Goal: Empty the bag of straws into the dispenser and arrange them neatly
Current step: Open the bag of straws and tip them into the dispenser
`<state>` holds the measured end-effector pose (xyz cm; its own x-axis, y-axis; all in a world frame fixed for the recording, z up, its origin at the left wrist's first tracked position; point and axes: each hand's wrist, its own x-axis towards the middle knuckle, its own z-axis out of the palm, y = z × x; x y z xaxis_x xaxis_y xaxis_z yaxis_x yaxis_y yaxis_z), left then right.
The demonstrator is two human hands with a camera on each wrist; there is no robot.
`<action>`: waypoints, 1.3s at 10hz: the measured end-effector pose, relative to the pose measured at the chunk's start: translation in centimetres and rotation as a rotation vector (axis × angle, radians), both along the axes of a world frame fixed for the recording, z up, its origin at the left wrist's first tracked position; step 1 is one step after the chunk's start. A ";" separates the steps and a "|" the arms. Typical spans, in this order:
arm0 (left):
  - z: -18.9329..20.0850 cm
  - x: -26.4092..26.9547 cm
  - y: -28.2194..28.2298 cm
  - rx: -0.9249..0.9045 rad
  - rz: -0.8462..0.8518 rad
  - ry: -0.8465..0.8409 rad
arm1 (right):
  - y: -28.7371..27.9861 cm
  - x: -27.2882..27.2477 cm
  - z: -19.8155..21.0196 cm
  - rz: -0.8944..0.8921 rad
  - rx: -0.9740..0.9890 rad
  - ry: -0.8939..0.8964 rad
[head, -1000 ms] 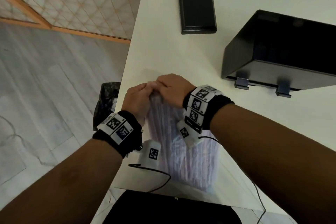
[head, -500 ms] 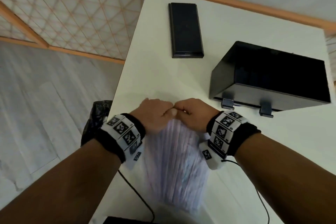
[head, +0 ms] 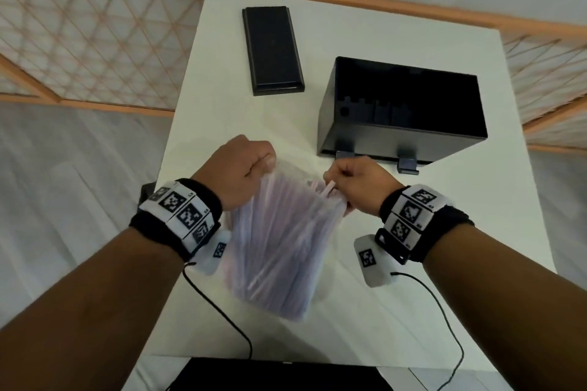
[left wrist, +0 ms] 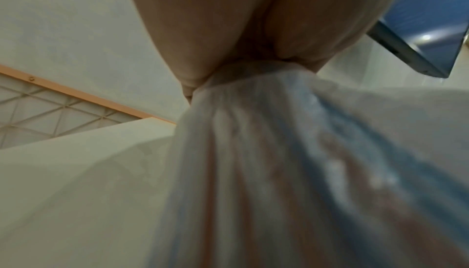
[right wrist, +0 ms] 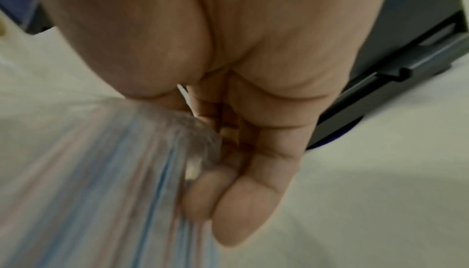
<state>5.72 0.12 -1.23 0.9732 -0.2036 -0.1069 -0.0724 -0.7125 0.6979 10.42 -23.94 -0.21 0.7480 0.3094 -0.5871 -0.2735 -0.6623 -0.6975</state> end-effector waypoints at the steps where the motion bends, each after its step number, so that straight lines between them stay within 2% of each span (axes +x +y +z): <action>1: 0.9 -0.1 -0.2 -0.015 0.000 -0.070 | -0.5 -0.2 0.7 -0.133 0.051 0.140; 2: 2.2 -0.1 -0.5 -0.009 0.016 -0.184 | 0.4 -0.5 2.1 -0.095 0.084 0.241; 3: 3.9 0.1 -0.5 0.005 0.058 -0.337 | 2.5 -0.6 4.0 -0.064 0.135 0.151; 4: 5.4 -0.2 0.7 -0.152 0.347 -0.432 | 4.5 -0.4 5.9 -0.040 0.134 0.022; 5: 4.8 -0.1 2.8 -0.594 0.966 -0.223 | 6.2 -0.1 7.3 -0.094 0.170 -0.047; 6: 4.1 0.4 3.4 -0.734 1.187 0.288 | 7.5 0.3 8.2 -0.119 0.123 -0.133; 7: 4.1 0.5 3.2 -0.640 1.117 0.312 | 8.3 0.7 8.2 -0.152 0.123 -0.140; 8: 3.8 1.1 3.0 -0.851 1.106 0.433 | 8.6 1.0 7.9 -0.239 0.195 -0.125; 9: 5.2 0.3 1.9 -1.097 1.075 0.499 | 9.2 1.3 7.5 -0.286 0.306 -0.070; 10: 6.5 -0.6 1.1 -1.167 1.104 0.471 | 9.6 1.7 7.5 -0.259 0.381 -0.075; 11: 7.4 -0.5 0.8 -1.416 1.065 0.393 | 9.3 2.4 8.8 -0.172 0.466 -0.092; 12: 9.2 0.1 -0.4 -1.580 0.953 0.265 | 8.5 3.4 11.7 -0.082 0.539 -0.142; 13: 11.1 0.5 -2.2 -1.511 0.962 0.079 | 7.6 4.6 15.1 0.012 0.604 -0.260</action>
<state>6.21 -2.11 9.91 0.7994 0.4187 -0.4309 0.0032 0.7143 0.6999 15.02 -16.30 14.92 0.8367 0.5368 -0.1085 -0.0412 -0.1359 -0.9899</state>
